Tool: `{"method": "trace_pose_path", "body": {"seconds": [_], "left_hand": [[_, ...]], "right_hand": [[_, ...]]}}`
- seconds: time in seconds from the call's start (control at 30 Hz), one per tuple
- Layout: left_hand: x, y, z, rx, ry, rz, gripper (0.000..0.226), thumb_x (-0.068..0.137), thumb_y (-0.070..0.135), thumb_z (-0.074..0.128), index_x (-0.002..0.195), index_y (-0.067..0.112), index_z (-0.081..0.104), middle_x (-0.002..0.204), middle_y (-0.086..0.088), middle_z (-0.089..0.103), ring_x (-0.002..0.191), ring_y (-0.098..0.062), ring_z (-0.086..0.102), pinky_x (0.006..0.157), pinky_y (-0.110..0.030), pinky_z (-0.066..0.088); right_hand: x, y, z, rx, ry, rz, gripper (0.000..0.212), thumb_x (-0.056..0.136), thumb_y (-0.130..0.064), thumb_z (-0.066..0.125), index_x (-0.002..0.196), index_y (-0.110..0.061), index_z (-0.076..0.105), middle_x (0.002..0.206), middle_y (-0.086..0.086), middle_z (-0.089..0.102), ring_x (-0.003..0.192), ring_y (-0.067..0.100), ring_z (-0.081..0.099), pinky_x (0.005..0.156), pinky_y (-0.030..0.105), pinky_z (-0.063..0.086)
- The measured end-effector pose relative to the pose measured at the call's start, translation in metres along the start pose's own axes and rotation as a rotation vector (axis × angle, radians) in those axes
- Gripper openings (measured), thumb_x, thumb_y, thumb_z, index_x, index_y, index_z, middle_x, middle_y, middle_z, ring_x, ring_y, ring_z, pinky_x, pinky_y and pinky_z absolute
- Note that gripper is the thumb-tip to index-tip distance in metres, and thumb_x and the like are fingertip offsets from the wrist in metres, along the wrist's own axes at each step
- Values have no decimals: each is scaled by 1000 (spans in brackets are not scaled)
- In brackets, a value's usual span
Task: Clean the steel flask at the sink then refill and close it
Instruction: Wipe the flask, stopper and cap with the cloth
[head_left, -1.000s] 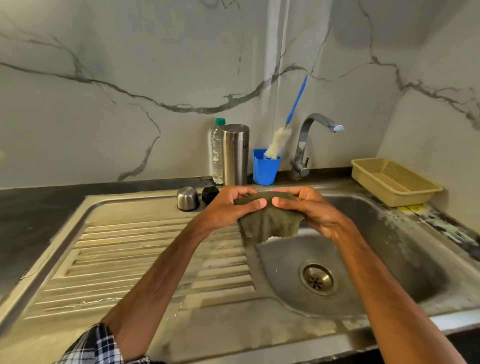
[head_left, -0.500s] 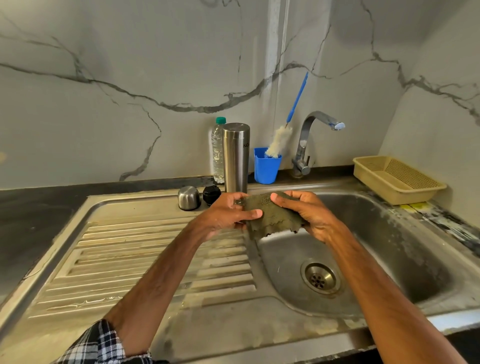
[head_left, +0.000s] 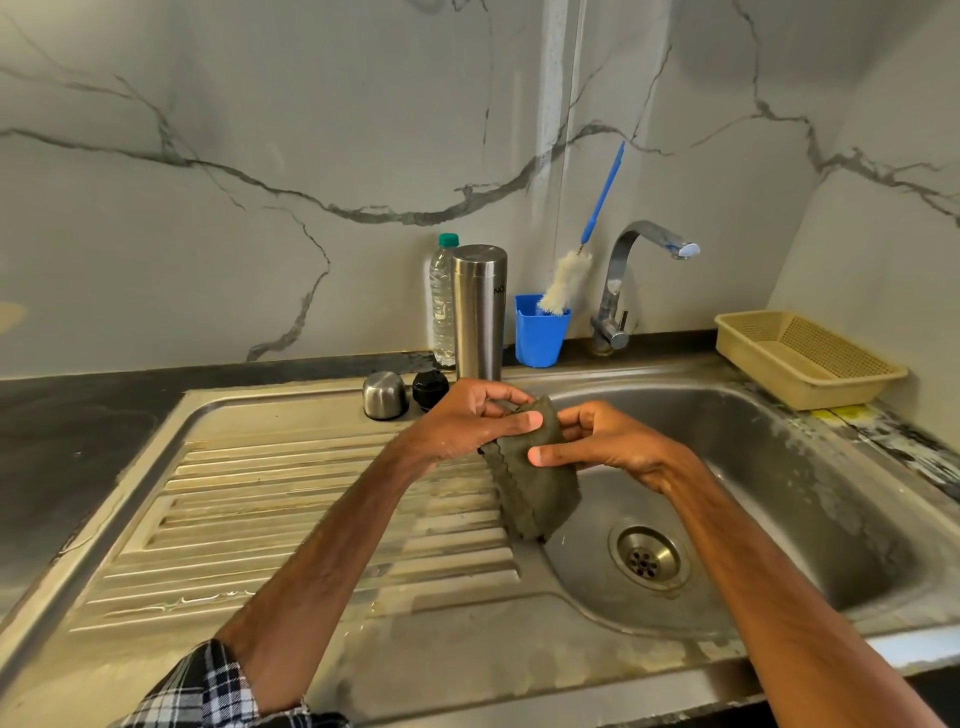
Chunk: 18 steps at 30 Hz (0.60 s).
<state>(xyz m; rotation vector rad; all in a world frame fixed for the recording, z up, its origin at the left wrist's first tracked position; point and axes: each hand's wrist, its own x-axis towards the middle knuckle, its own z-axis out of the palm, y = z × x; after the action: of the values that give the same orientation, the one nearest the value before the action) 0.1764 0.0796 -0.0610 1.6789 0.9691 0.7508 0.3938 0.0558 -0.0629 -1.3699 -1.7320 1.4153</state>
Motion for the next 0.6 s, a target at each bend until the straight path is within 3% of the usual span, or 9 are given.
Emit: {"method": "trace_pose_path", "body": {"seconds": [0.17,0.27,0.4,0.53,0.6], "left_hand": [[5,-5,-1,119,140,90,34,89,33,77,120,21,69,92,-5,79,88,-19,76,81,-38,63],[10,-9,-9,283,440,137,36,88,41,77,117,22,69,100,9,75,90,-2,70,81,-26,60],[21,-12,-14,249,845,109,50,83,42,82,123,21,60,113,11,63,98,-9,63,80,-21,53],[51,-12,-14,328,775,-55,94,74,48,87,147,16,36,144,-4,43,131,-22,44,101,-31,41],[64,-10,-15,335,733,-93,106,70,48,90,150,13,29,148,-8,38,134,-25,41,107,-36,42]], "right_hand": [[6,2,-1,33,90,-14,36,77,-23,84,108,-10,72,100,1,78,94,14,74,77,24,57],[8,3,-3,109,214,-41,35,78,-25,83,107,-8,71,98,4,78,93,17,74,73,23,59],[14,7,-5,233,421,-66,37,78,-26,84,108,-9,71,100,5,77,90,17,74,68,24,60],[16,17,-4,281,559,-30,33,78,-28,84,105,-13,71,94,1,75,85,13,72,60,20,57],[16,21,-7,308,609,-21,34,79,-28,84,106,-13,70,95,1,75,86,14,72,61,22,57]]}}
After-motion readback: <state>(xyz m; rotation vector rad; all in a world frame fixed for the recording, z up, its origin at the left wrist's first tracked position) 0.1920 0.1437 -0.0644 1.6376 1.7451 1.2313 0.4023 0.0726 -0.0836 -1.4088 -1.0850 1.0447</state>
